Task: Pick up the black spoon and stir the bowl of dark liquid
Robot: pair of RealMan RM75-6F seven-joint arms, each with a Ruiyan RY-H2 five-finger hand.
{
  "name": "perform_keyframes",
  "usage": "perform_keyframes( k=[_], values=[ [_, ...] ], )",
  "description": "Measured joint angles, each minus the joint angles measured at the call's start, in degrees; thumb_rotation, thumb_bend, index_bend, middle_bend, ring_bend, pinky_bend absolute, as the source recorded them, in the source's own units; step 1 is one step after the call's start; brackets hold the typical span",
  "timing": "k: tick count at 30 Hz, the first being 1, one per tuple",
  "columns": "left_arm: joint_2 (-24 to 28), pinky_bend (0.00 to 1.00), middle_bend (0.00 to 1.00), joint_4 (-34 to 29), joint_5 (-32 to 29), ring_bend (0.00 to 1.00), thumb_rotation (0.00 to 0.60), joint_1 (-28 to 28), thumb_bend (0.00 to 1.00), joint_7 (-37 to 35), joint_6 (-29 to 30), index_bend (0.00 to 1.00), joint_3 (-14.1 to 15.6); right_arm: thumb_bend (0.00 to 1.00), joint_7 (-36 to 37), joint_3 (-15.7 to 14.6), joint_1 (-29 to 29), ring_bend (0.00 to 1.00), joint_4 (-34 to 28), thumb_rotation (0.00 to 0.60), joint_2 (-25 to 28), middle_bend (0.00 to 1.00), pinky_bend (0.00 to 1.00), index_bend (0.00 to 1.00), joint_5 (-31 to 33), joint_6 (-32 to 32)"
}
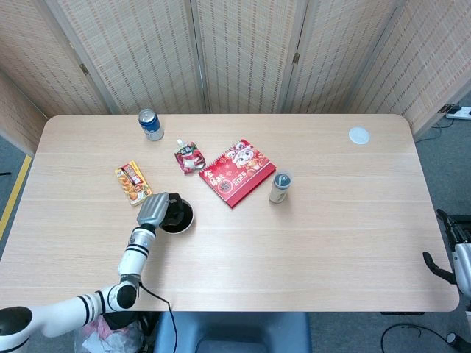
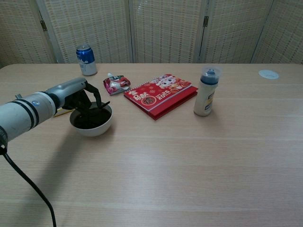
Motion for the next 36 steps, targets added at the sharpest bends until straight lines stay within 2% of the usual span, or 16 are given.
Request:
perform_keyframes(
  k=[5, 10, 20, 25, 33, 36],
  values=[
    [1.5, 1.00, 1.00, -3.6, 1.2, 0.99, 0.600, 1.1, 0.48, 0.3, 0.8, 0.67, 1.4, 0.24, 0.2, -0.1, 0.0, 0.35, 0.2, 0.600, -0.1, 0.20, 0.28, 0.00, 0.0, -0.1],
    [0.8, 1.00, 1.00, -3.9, 1.4, 0.99, 0.600, 0.7, 0.48, 0.3, 0.7, 0.67, 1.4, 0.24, 0.2, -0.1, -0.1, 0.35, 0.1, 0.600, 0.0, 0.20, 0.27, 0.00, -0.1, 0.3],
    [-2.6, 1.00, 1.00, 2.1, -0.2, 0.99, 0.600, -1.9, 0.48, 0.6, -0.3, 0.67, -0.9, 0.24, -0.4, -0.3, -0.5, 0.35, -1.0, 0.600, 0.7, 0.20, 0.27, 0.00, -0.3, 0.8],
    [-2.6, 1.00, 1.00, 4.4, -1.7, 0.99, 0.600, -2.0, 0.48, 0.5, -0.2, 0.67, -2.0, 0.24, -0.4, -0.7, -0.4, 0.35, -1.2, 0.600, 0.8, 0.20, 0.28, 0.00, -0.9, 0.5],
    [0.6, 1.00, 1.00, -1.6, 0.0, 0.99, 0.600, 1.0, 0.48, -0.8, 1.2, 0.67, 0.0, 0.24, -0.5, -1.3, 0.2, 0.35, -1.5, 0.600, 1.2, 0.20, 0.28, 0.00, -1.4, -0.9],
    [1.3, 1.00, 1.00, -4.1, 1.4, 0.99, 0.600, 1.9, 0.48, -1.2, 1.5, 0.67, 1.1, 0.24, -1.0, -1.9, 0.4, 0.30, -2.3, 0.600, 1.7, 0.20, 0.28, 0.00, -1.4, -2.4]
  ],
)
